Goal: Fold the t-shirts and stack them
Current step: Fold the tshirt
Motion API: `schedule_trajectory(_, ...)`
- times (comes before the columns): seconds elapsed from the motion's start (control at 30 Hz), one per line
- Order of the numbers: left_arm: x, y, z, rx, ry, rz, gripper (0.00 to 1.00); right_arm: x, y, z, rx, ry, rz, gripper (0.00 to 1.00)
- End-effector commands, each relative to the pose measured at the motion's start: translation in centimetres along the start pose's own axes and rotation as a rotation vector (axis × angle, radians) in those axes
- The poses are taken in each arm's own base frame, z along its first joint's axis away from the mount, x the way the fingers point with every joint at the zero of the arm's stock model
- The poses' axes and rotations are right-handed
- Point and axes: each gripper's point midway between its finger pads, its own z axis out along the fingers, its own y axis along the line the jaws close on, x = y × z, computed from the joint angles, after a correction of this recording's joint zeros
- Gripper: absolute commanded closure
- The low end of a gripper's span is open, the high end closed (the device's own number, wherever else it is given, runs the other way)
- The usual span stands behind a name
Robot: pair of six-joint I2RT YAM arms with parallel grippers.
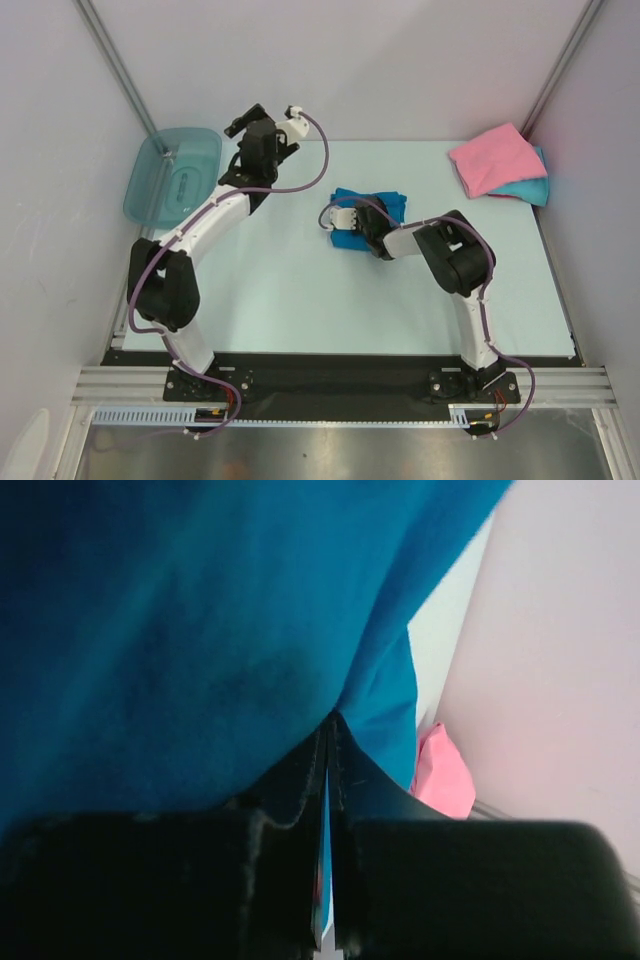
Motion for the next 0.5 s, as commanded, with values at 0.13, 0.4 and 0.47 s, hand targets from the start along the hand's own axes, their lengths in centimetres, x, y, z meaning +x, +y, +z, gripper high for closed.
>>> schedule_trajectory(0.13,-0.8,4.3,-2.0,-0.097,-0.044,-0.082,0.0,-2.8,3.6,0.3,-0.053,-0.022,0.025,1.0)
schedule_trajectory(0.4,-1.1,4.8,-2.2,-0.106,-0.062,-0.11,0.0,-4.3,-8.2,-0.4,0.173,-0.007,0.129,1.0)
schedule_trajectory(0.47,-1.3,4.9,-2.3,-0.106,-0.068,-0.113,0.0,-5.2,-12.1,-1.4,0.23,-0.014,0.145,0.99)
